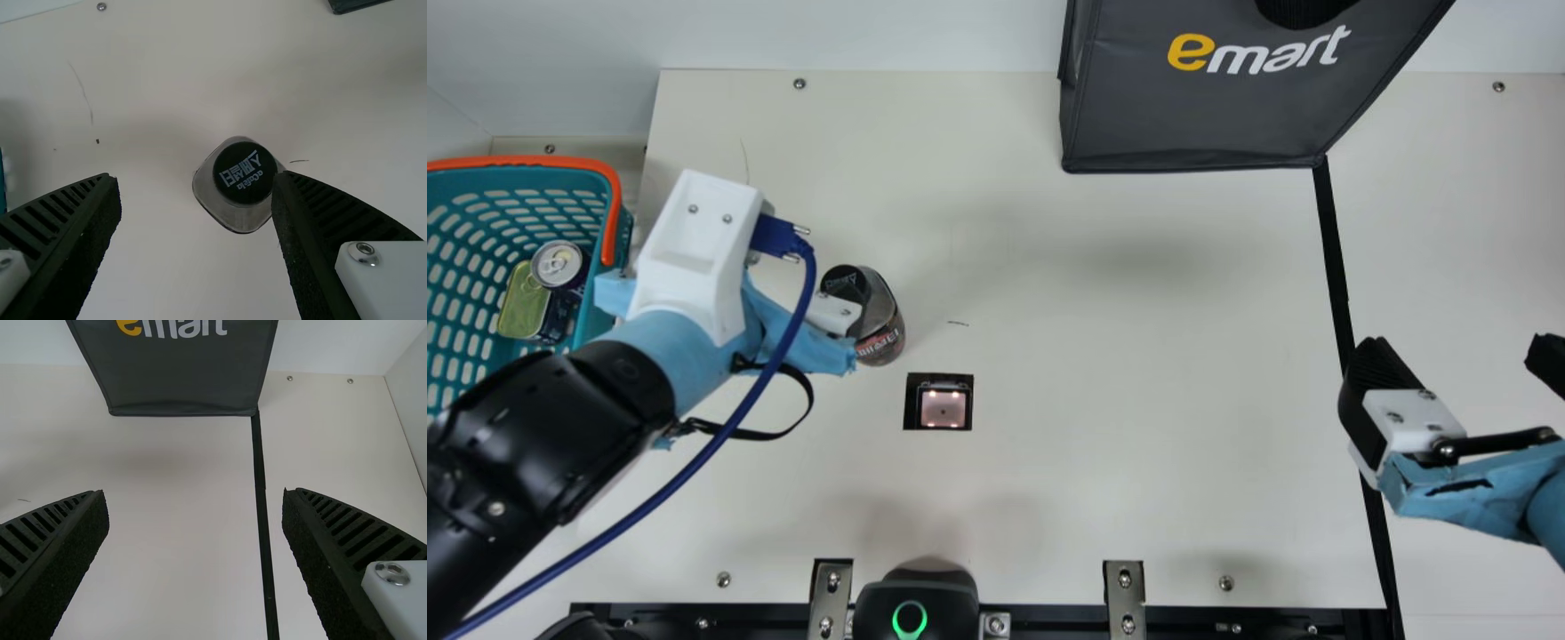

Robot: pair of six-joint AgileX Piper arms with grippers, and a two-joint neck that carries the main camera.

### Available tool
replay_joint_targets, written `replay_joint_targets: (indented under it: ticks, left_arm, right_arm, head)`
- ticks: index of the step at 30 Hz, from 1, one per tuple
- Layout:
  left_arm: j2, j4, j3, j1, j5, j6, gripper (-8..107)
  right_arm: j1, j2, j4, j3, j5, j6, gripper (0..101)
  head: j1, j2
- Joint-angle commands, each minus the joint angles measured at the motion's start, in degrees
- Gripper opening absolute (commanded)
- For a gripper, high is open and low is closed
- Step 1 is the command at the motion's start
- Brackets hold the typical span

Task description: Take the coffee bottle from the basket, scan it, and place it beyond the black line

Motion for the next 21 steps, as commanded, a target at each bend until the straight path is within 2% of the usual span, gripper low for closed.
replay_joint_targets:
  ticks: [1,21]
  left_arm:
    - [0.6,0.4,-0.6,-0.9,0.8,-2.0,90]
    - [6.9,3.2,-3.6,-5.8,4.9,-12.0,90]
  right_arm:
    - [0.0,0.0,0.0,0.0,0.0,0.0,91]
    - [0.0,0.0,0.0,0.0,0.0,0.0,91]
  head:
    - [-1.0,0.0]
    - [-1.0,0.0]
